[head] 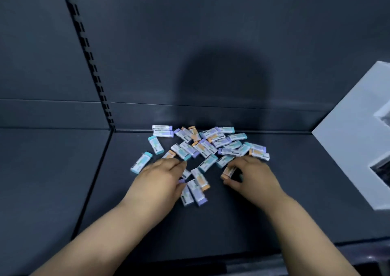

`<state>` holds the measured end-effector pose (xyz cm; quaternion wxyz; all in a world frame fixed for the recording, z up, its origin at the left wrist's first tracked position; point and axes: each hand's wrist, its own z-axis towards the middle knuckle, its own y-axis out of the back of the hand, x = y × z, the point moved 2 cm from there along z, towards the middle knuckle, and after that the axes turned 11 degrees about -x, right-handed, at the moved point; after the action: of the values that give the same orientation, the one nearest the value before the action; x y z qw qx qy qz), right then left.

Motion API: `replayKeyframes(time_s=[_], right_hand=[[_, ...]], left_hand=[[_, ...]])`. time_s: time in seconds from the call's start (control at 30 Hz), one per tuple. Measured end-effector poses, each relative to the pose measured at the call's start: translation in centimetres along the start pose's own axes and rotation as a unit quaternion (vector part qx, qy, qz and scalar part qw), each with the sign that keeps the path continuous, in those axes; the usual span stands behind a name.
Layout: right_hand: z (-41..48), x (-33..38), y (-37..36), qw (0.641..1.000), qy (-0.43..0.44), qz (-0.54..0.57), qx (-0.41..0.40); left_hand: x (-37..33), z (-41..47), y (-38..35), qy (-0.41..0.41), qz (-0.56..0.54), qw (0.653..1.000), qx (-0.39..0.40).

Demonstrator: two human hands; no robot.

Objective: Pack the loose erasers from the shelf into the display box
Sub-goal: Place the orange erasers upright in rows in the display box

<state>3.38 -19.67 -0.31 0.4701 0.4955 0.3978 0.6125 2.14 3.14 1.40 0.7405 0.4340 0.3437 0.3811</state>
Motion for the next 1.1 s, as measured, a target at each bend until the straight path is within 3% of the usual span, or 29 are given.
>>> replayKeyframes(time_s=[0.1,0.2,0.37,0.5,0.57,0.7,0.87,0.93,1.03,1.1], right_hand=[[-0.3,-1.2,0.6,0.983,0.001,0.181,-0.024],[-0.5,-2.4,0.8,0.948,-0.028,0.317,0.005],[-0.4,-2.6,0.7,0.834,-0.069,0.535,0.120],[0.2,-1.9,0.5,0.780,-0.075,0.596,0.175],[0.6,-1.2,0.7,0.801,-0.057,0.571,0.173],[1.6,0.9,1.5,0.876,0.033,0.453,0.163],[2.2,4.1,1.3,0.862,0.076,0.450,0.222],[2.7,4.6,0.7,0.876,0.071,0.424,0.219],[3.7,3.8,-0.7,0.946,0.141,0.226,0.184],[3.6,3.6,-1.3,0.950,0.227,0.114,0.182]], left_hand=[[-2.0,1.1,-0.9,0.021,-0.024,0.999,-0.017],[-4.5,1.9,-1.3,0.055,-0.099,0.994,-0.001],[-6.8,2.7,-2.3,0.090,-0.148,0.985,-0.026],[-7.2,2.6,-1.9,0.106,-0.166,0.980,-0.043],[-7.0,2.3,-1.6,0.108,-0.173,0.978,-0.036],[-5.8,1.7,-0.6,0.107,-0.128,0.986,-0.020],[-4.6,0.9,0.6,0.111,-0.119,0.987,-0.014],[-3.7,0.4,0.9,0.143,-0.101,0.984,-0.027],[-1.9,-0.7,0.9,0.199,-0.058,0.978,-0.031],[-1.3,-1.3,0.6,0.207,-0.024,0.978,-0.007]])
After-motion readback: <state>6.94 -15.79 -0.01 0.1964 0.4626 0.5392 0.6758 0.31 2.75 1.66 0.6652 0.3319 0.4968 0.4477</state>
